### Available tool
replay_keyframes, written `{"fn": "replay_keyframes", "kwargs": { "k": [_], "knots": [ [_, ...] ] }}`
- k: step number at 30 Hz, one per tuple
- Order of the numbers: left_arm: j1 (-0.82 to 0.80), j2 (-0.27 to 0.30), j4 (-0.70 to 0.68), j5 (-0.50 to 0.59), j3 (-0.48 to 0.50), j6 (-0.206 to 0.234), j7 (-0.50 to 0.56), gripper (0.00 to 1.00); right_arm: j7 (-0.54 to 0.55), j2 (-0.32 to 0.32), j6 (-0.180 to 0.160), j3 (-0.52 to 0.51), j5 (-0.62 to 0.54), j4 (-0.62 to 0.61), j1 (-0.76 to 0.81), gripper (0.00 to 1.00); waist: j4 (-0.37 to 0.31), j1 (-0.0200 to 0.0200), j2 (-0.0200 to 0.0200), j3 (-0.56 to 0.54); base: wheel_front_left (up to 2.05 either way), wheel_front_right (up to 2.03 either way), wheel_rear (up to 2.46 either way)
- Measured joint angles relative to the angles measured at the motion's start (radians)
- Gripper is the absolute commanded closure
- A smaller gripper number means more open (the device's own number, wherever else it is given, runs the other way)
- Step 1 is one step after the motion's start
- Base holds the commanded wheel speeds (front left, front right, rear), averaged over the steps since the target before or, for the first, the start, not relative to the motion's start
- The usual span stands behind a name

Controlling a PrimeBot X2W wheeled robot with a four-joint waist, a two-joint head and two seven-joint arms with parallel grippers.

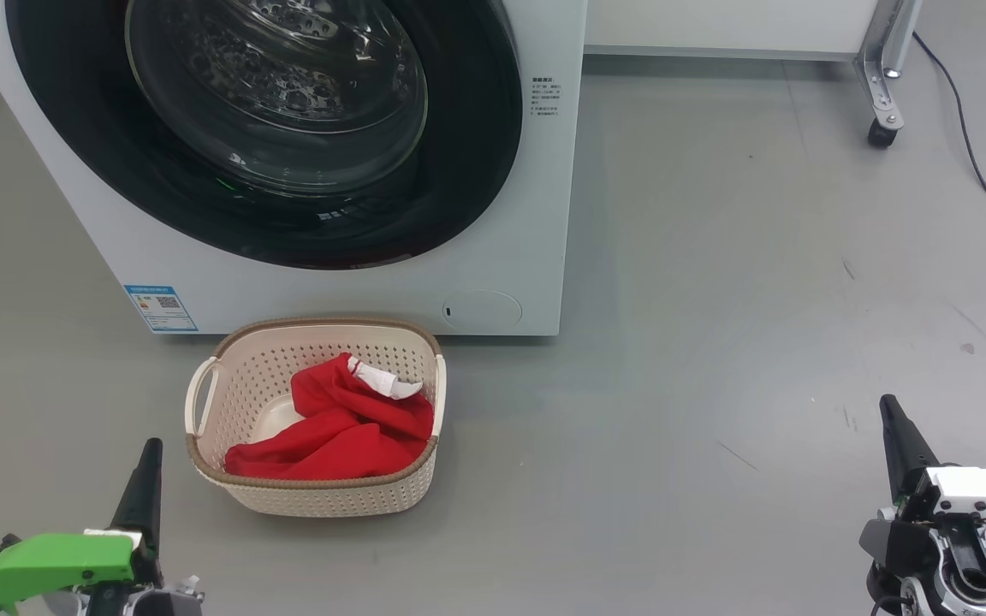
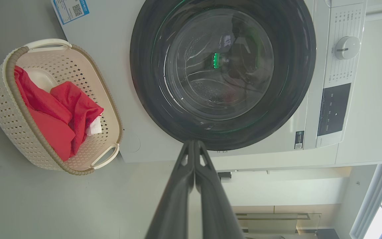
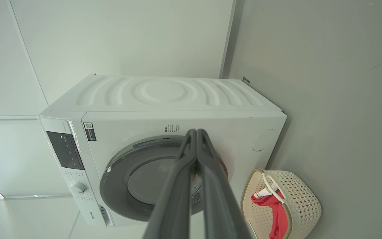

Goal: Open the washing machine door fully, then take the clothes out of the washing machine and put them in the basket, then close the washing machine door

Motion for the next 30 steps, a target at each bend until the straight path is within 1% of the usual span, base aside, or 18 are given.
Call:
{"fn": "replay_keyframes", "kwargs": {
  "k": [30],
  "knots": [
    [0.000, 0.000, -0.001, 0.000, 0.001, 0.000, 0.001, 1.00, 0.000, 0.001, 0.000, -0.002, 0.000, 0.000, 0.000, 1.00, 0.000, 0.0000, 0.0000, 0.000, 0.00, 0.00, 0.00]
  ]
}}
